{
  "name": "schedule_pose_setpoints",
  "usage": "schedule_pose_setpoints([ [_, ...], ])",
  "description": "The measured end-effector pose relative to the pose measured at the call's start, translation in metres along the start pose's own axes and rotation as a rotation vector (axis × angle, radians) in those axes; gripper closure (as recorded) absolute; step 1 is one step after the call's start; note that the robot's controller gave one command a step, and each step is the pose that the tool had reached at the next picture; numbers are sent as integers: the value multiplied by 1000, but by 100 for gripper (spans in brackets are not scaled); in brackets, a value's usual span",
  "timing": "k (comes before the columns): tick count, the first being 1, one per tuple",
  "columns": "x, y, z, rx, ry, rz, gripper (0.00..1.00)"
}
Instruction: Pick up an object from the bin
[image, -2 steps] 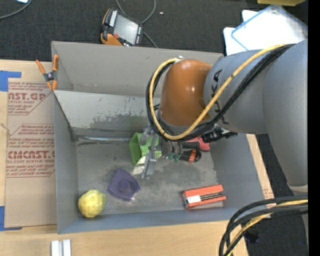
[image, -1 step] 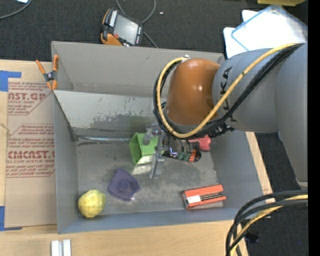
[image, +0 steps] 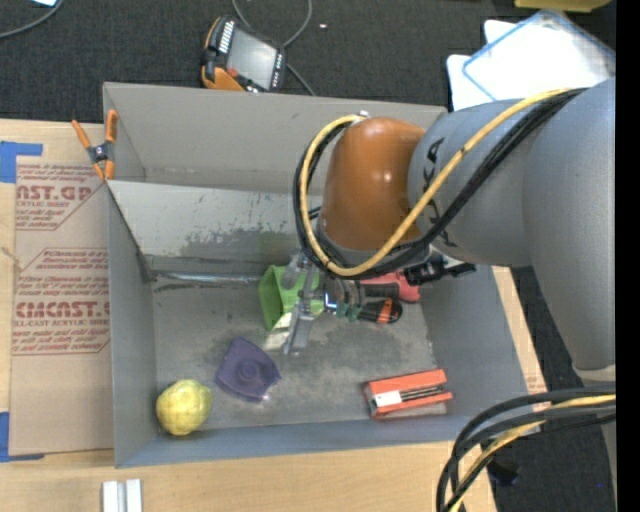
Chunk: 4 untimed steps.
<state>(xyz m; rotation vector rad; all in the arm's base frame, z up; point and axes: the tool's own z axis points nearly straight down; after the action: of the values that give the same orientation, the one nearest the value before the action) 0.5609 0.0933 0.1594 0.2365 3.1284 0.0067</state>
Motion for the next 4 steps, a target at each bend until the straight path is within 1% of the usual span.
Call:
schedule_pose_setpoints([
  [1, 2, -1, -5, 0, 2, -23, 0],
  [2, 22, -3, 34, -3, -4, 18, 0],
  [3, 16, -17, -1, -1, -8, -104, 100],
  [4, 16, -17, -1, -2, -8, -104, 0],
])
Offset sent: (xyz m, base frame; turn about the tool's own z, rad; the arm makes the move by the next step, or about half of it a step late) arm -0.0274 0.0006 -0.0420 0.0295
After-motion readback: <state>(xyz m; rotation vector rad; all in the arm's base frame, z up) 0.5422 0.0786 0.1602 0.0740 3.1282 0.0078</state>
